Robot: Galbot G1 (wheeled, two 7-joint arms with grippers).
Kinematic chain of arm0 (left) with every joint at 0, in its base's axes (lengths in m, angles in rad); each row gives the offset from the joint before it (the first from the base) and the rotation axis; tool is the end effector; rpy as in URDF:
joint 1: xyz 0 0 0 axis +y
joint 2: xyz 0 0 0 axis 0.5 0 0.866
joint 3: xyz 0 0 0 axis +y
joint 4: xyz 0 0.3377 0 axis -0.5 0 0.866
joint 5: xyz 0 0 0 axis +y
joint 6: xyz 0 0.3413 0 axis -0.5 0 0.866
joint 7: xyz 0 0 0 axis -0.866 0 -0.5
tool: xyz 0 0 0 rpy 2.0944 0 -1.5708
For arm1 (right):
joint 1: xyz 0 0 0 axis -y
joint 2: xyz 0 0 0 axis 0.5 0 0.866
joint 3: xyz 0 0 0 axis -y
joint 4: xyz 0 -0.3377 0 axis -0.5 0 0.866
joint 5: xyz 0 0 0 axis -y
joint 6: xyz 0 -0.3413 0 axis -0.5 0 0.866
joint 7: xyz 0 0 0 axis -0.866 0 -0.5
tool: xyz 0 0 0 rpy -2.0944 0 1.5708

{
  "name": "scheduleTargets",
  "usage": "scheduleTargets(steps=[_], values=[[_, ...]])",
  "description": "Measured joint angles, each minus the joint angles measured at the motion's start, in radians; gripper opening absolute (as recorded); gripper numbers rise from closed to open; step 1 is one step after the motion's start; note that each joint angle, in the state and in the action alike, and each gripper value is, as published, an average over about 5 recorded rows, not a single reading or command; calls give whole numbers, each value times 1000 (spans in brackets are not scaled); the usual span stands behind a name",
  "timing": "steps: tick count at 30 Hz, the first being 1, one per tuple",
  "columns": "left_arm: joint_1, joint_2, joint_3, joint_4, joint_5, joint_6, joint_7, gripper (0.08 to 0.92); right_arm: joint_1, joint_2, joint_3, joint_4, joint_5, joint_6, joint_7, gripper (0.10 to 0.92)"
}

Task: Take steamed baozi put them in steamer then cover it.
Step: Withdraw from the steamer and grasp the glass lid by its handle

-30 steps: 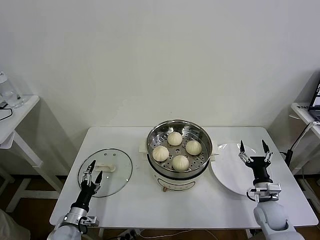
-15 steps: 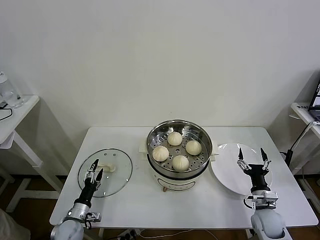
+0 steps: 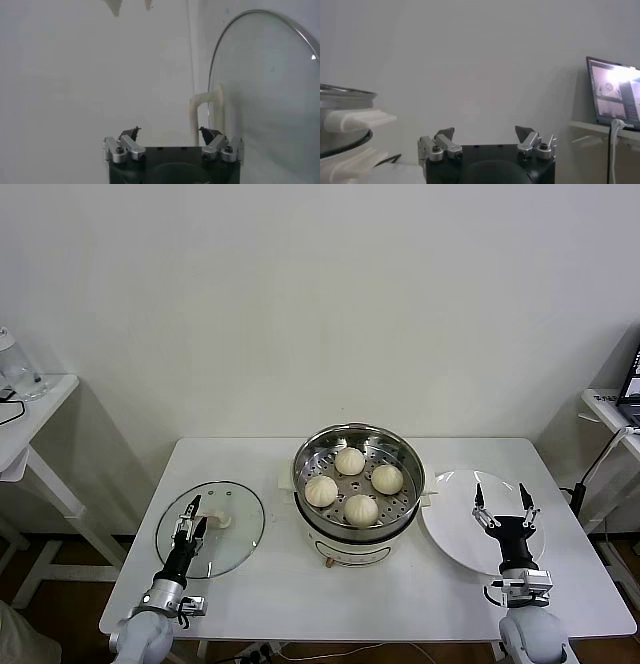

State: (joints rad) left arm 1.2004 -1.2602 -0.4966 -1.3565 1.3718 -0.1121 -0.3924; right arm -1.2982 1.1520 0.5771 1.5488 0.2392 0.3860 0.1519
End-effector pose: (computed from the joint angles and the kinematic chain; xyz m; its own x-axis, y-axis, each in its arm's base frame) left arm 0.2694 0.1168 -0.4397 -0.9940 0.1081 -0.0144 -0.0225 -0.0743 0.9970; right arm 0.2536 -0.1571 -0.3829 -0.9783 0.1354 -0.1566 0.1611 0.9731 -0.1648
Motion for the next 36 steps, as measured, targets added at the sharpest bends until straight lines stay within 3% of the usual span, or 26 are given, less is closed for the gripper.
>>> scheduleTargets(steps=[21,36], values=[[-53,-12,15,41,32,35,37,813,0,7,10,10,-28,9,-3,823],[-61,-12,18,58,41,60,69,410,16,-6,24,37,-25,-8,5,823]])
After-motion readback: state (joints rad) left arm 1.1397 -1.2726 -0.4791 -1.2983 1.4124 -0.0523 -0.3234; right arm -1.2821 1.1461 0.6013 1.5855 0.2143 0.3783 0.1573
